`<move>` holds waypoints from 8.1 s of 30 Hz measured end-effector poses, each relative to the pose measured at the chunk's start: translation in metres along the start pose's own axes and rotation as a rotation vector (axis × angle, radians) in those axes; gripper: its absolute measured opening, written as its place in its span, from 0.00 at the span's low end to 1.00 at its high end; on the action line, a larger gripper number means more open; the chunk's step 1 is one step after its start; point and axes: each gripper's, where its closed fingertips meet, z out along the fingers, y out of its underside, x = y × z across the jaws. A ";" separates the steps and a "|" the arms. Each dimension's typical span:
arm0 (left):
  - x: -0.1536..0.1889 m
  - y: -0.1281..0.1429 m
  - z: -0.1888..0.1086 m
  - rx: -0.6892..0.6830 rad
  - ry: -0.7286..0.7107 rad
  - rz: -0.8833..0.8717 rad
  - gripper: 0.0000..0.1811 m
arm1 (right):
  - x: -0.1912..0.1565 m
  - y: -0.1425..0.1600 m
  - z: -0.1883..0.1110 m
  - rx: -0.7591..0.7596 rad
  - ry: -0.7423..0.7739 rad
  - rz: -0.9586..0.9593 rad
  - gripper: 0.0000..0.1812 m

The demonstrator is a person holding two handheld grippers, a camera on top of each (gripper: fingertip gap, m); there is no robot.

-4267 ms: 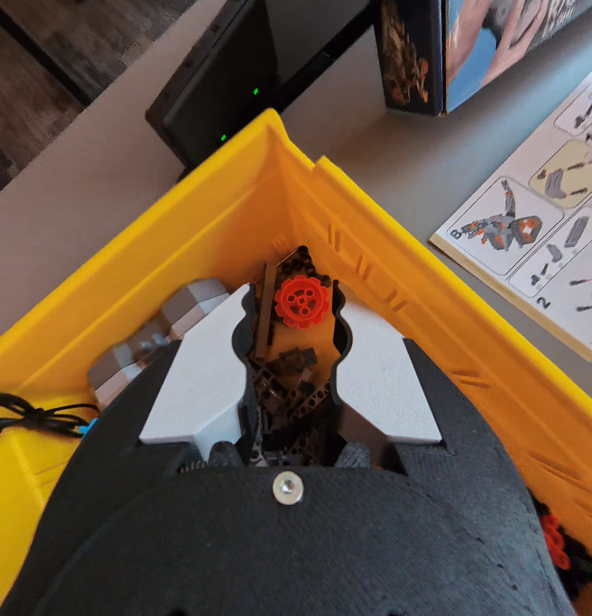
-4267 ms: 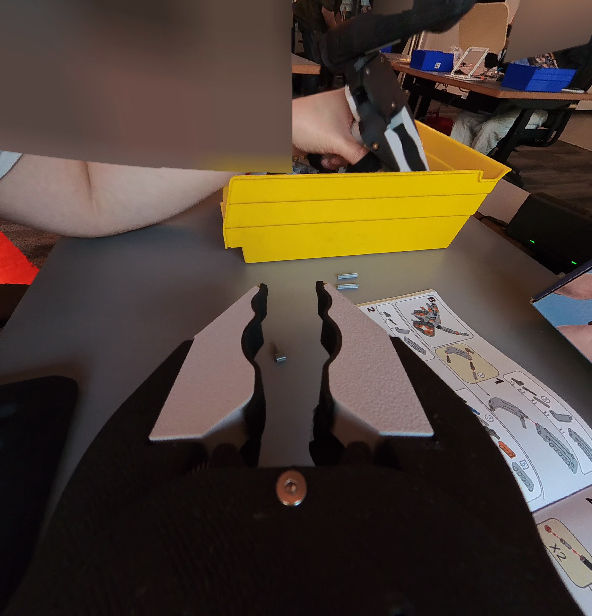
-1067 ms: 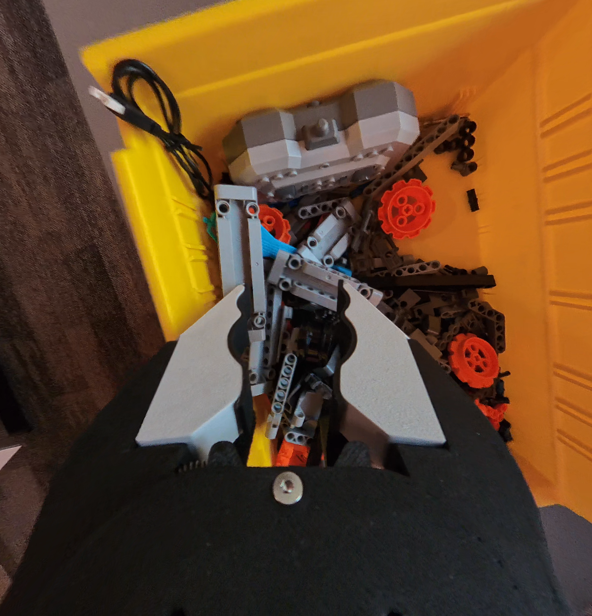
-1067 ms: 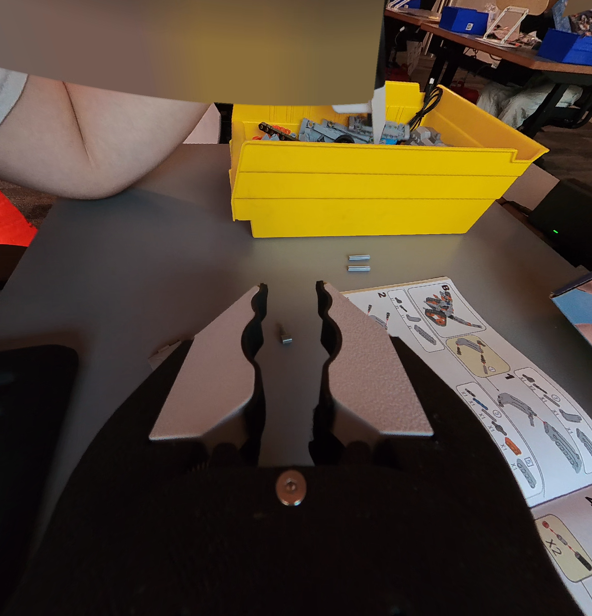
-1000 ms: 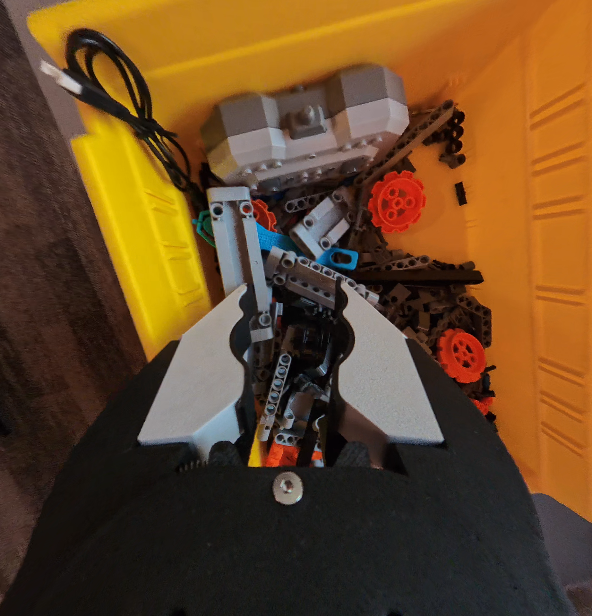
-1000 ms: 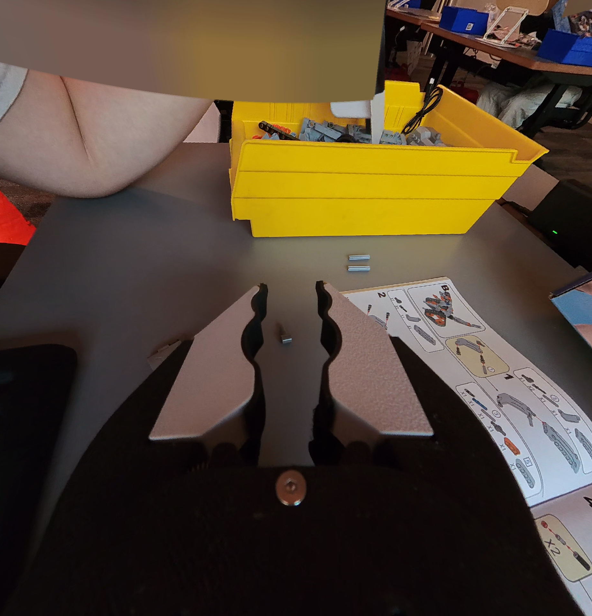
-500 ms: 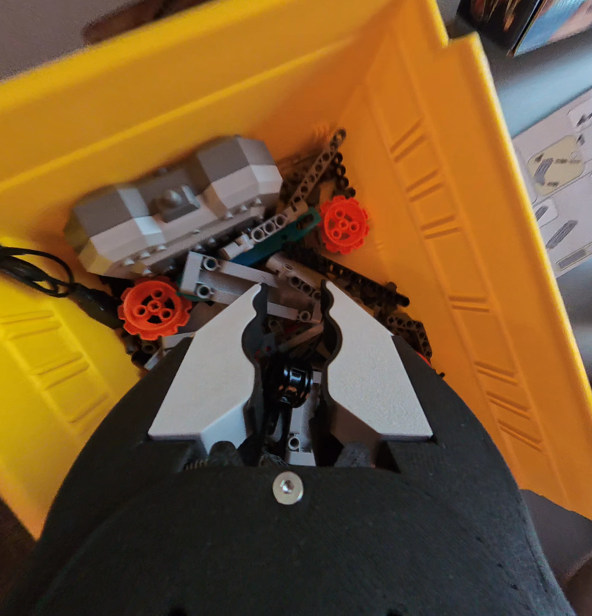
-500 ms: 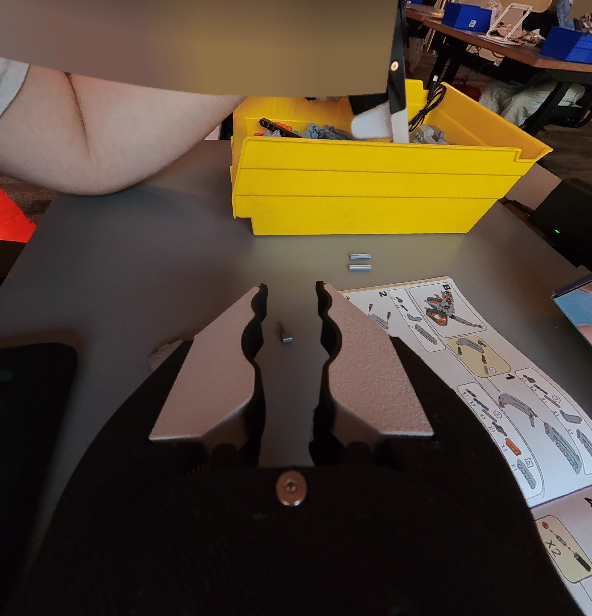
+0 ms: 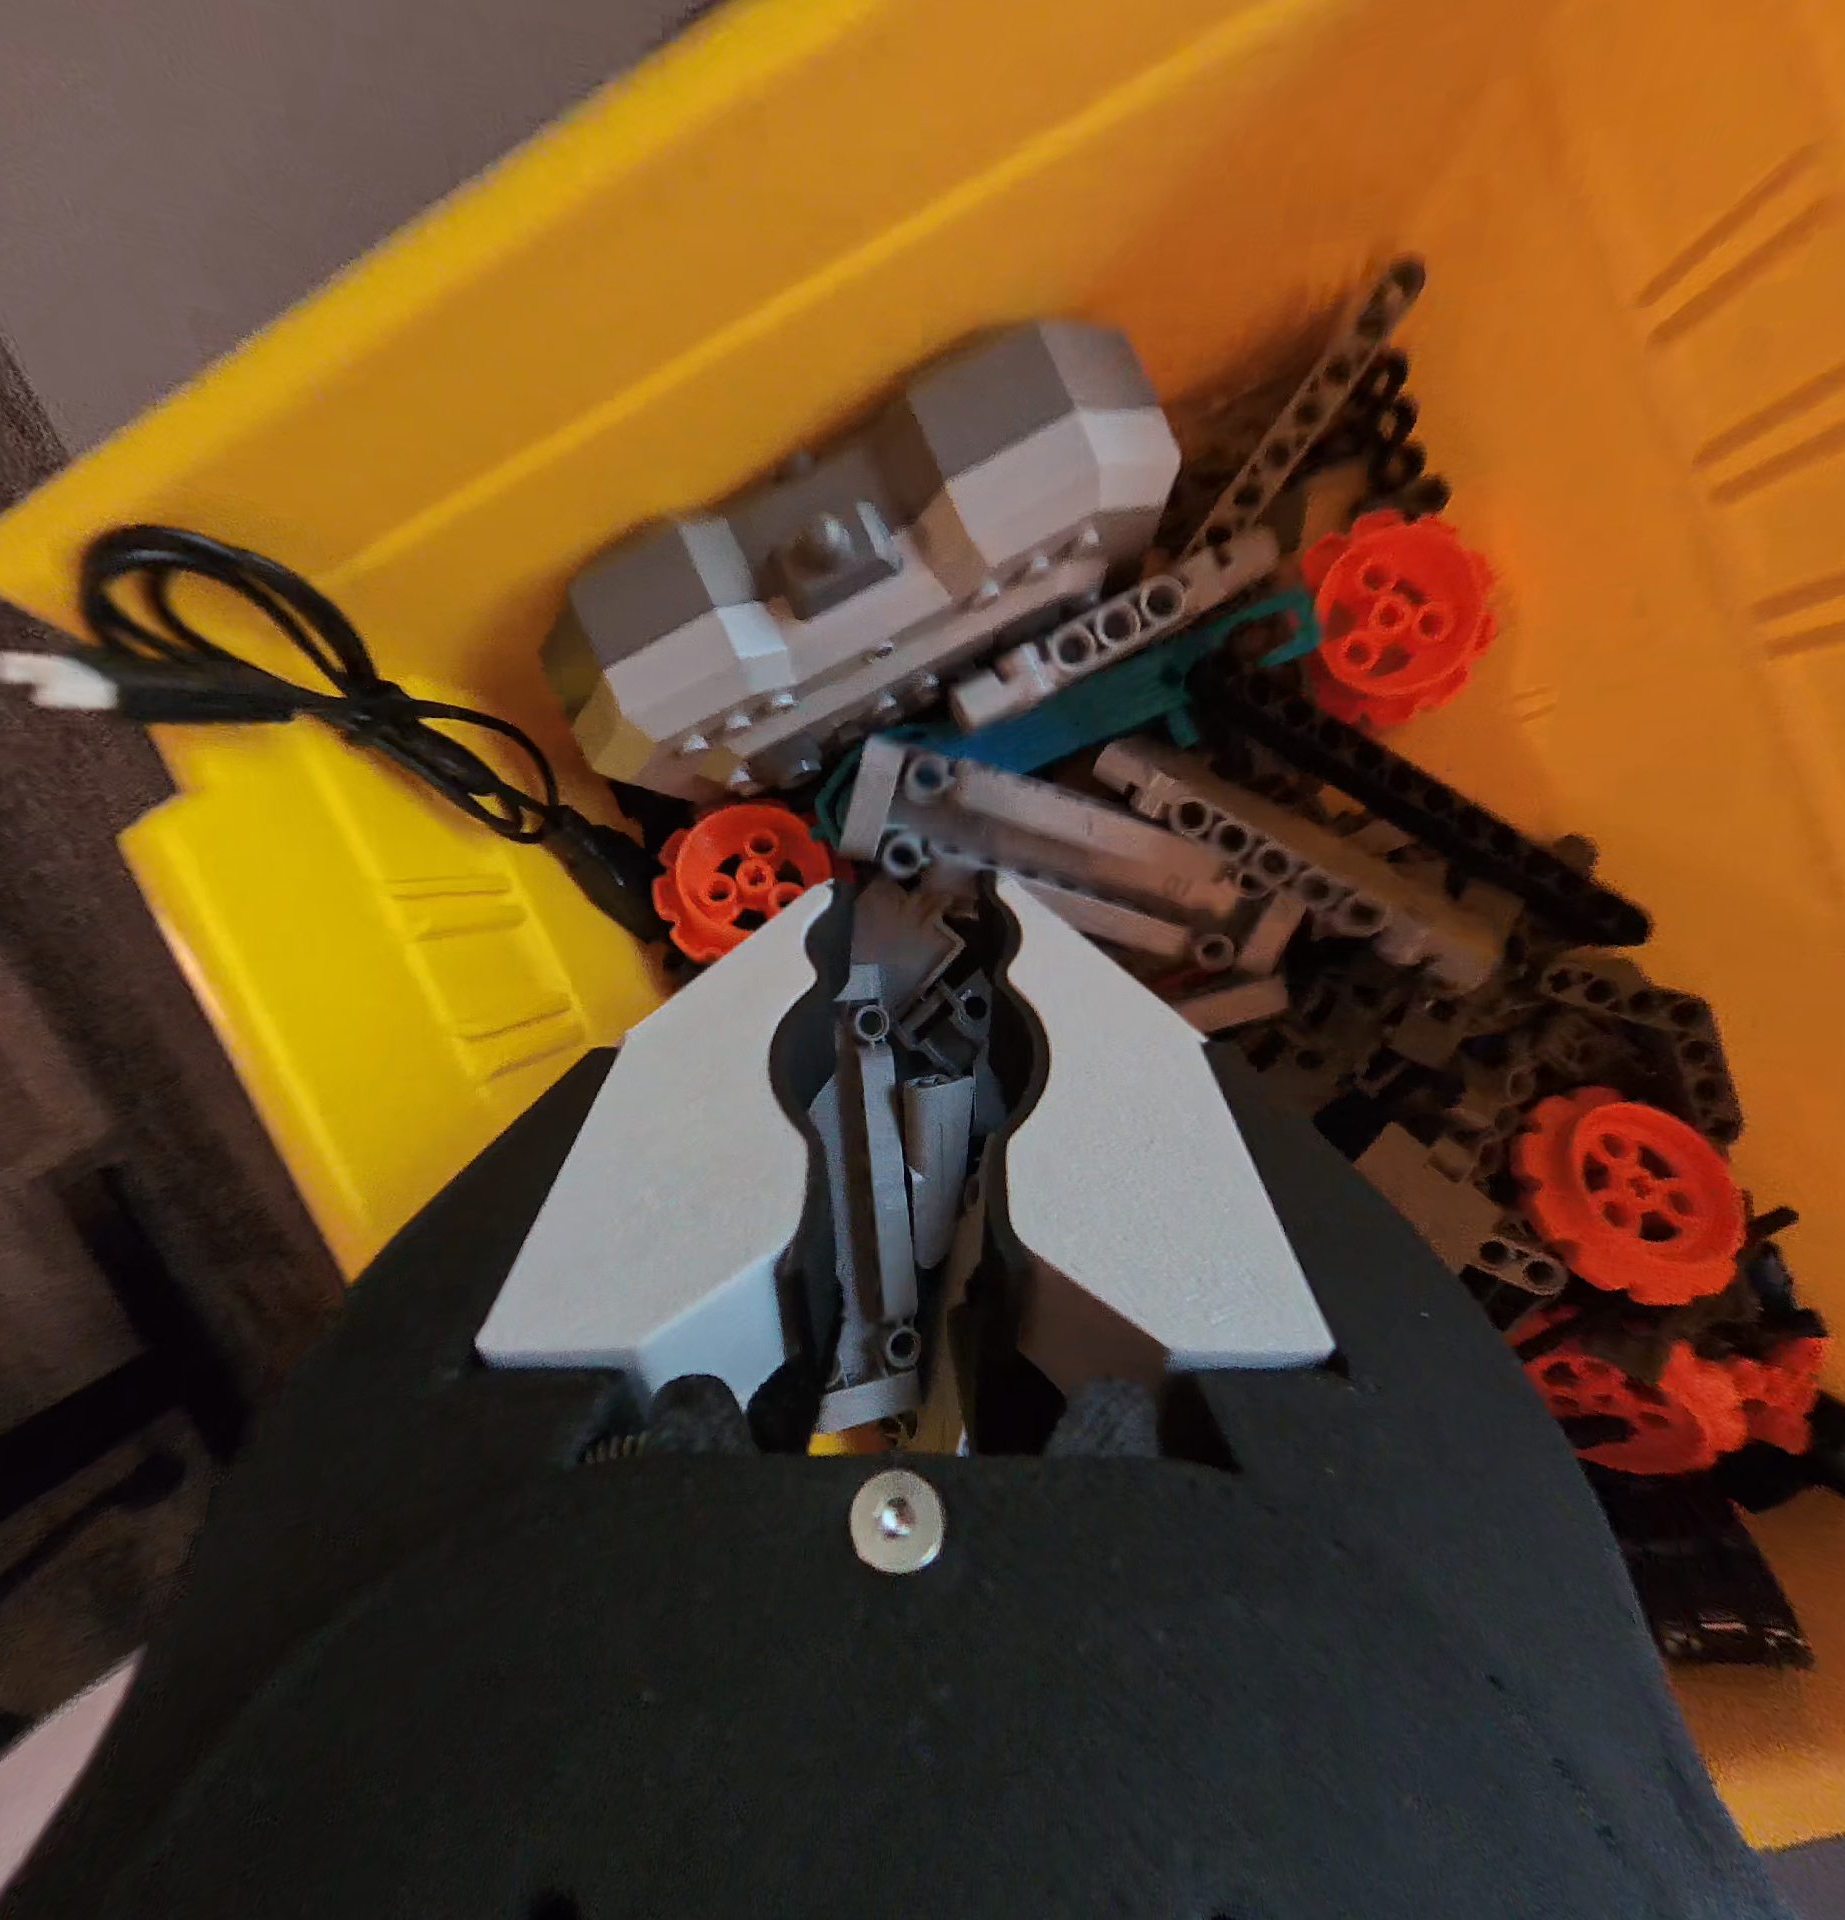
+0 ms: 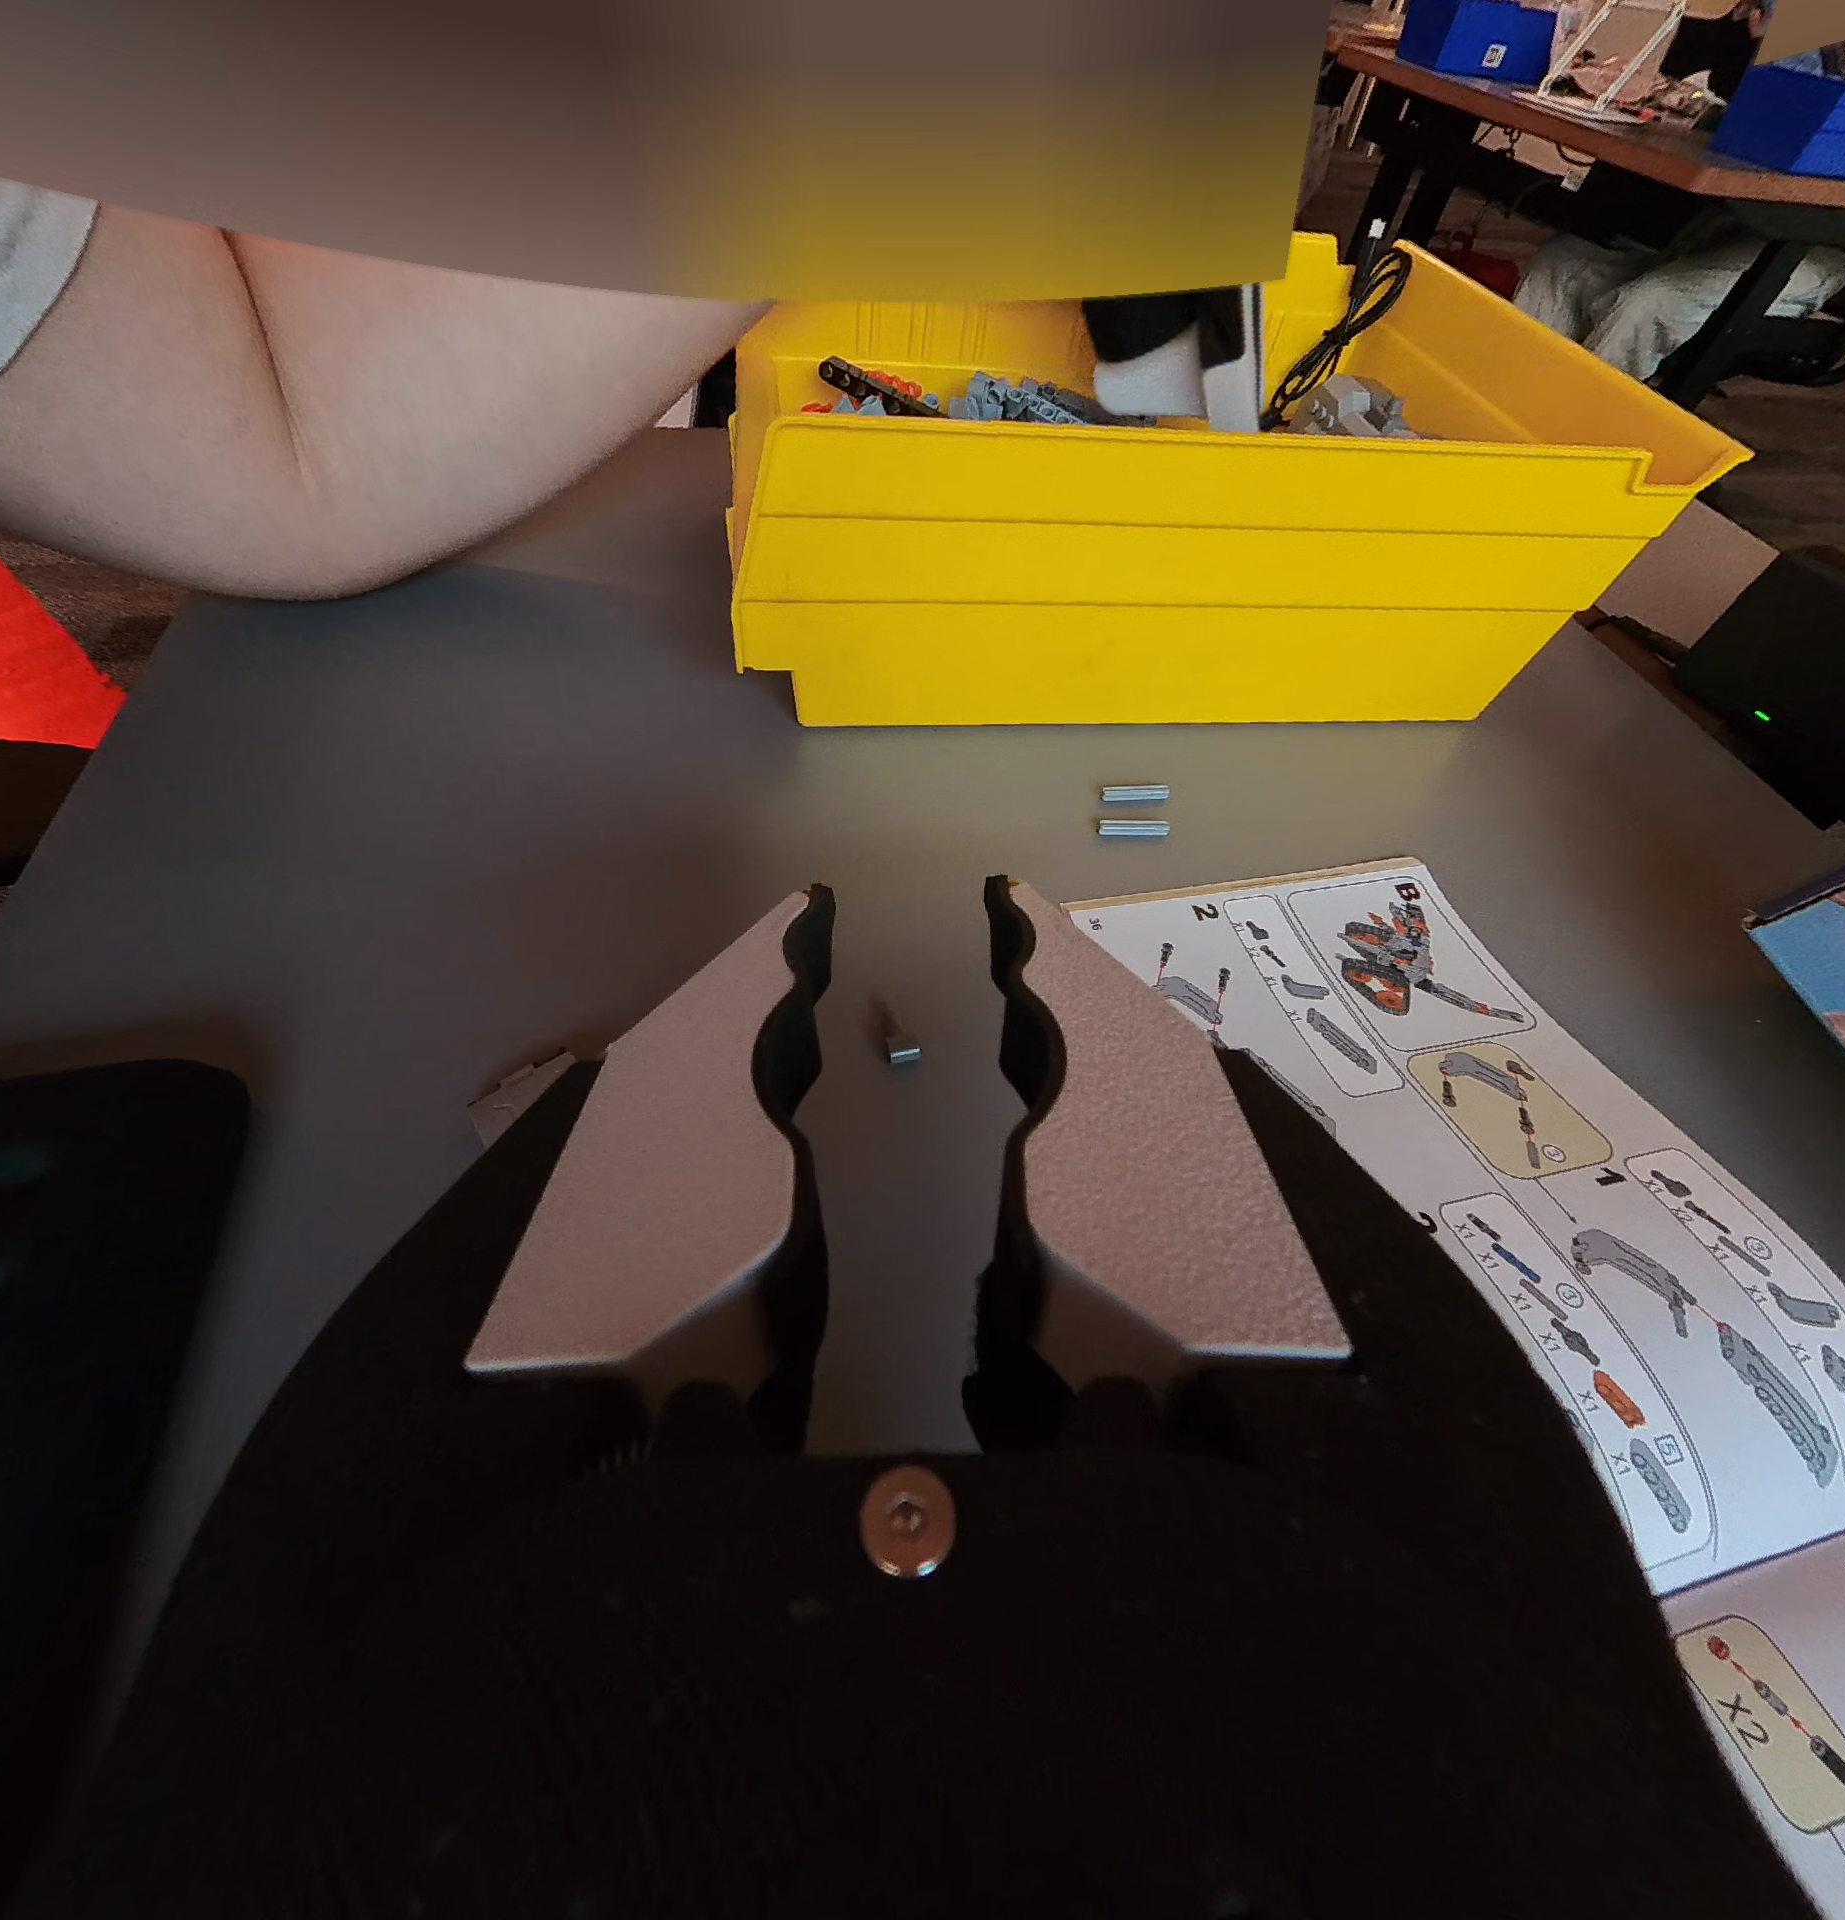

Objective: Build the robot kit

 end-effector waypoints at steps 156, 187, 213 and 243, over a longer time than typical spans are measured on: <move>0.220 -0.090 -0.210 0.642 0.623 0.194 0.25 | 0.008 0.013 -0.035 -0.297 0.207 -0.733 0.04; 0.220 -0.078 -0.223 0.626 0.632 0.223 0.22 | -0.003 0.051 -0.029 -0.313 -0.076 -0.335 0.16; 0.236 -0.067 -0.216 0.547 0.646 0.290 0.22 | 0.002 0.078 -0.035 -0.653 -0.487 0.250 0.13; 0.229 -0.064 -0.224 0.561 0.666 0.275 0.23 | 0.001 0.064 -0.030 -0.533 -0.535 0.433 0.13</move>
